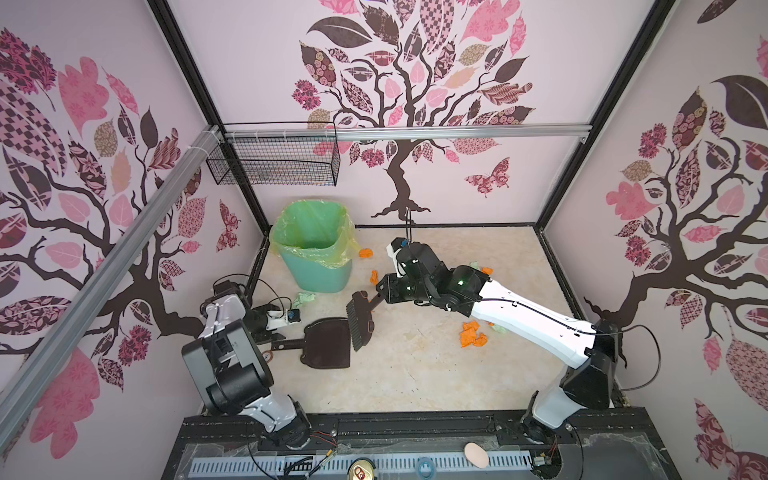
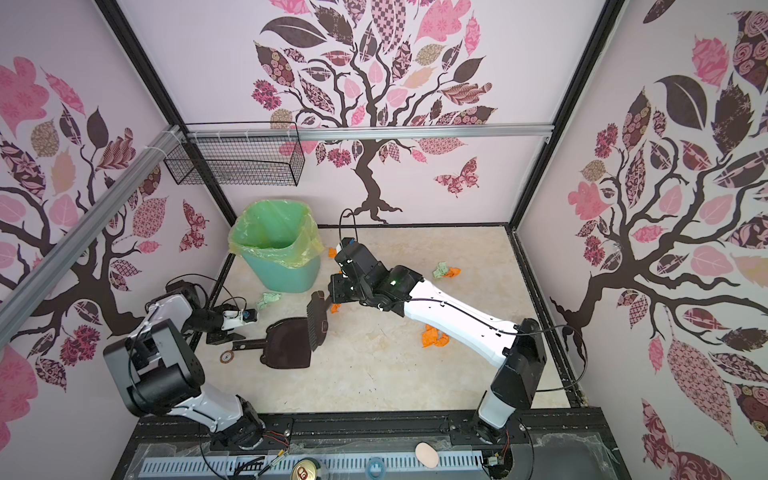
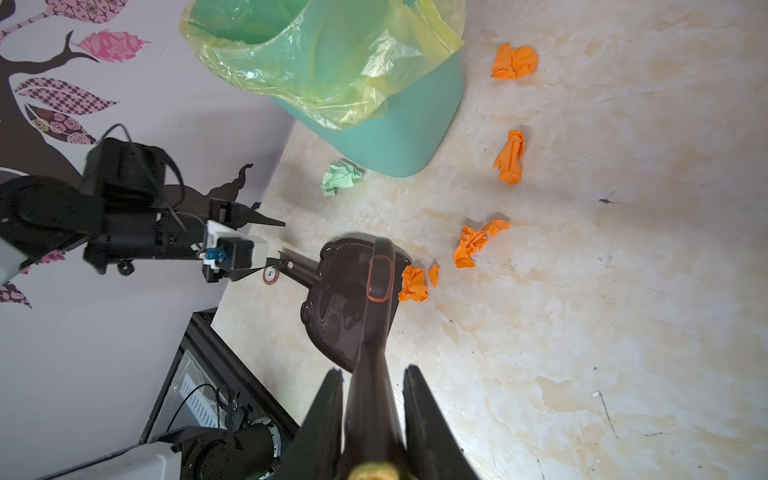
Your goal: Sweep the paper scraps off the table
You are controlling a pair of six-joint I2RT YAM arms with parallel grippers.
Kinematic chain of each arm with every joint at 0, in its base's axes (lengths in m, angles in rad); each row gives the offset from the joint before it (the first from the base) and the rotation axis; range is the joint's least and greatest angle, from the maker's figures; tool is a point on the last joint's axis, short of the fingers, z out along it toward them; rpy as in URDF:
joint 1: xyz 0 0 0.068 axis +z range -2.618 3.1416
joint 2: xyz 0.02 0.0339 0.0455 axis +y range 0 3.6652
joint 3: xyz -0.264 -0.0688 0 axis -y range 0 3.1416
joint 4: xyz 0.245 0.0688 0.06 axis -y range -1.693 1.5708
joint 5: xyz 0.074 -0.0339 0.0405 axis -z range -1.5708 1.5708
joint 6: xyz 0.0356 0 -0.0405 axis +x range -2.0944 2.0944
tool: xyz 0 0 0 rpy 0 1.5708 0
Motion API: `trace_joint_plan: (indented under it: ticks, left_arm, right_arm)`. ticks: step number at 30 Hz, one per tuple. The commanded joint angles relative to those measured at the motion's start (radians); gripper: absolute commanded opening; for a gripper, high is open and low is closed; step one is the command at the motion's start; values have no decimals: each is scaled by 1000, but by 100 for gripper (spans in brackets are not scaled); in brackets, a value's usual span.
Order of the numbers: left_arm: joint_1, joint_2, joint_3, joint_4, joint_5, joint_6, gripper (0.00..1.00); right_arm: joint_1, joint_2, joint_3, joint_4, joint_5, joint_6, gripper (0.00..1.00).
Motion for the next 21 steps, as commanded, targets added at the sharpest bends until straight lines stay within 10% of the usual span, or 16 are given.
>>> trace_joint_plan:
  ticks: [1,21]
  left_arm:
    - [25,-95,-41,-63,50,110,59]
    - [81,-34,-252,138,-6,222,61]
  right_arm:
    - [2,30,67,-29,21,12,0]
    - [9,102,168,-70,11,8,0]
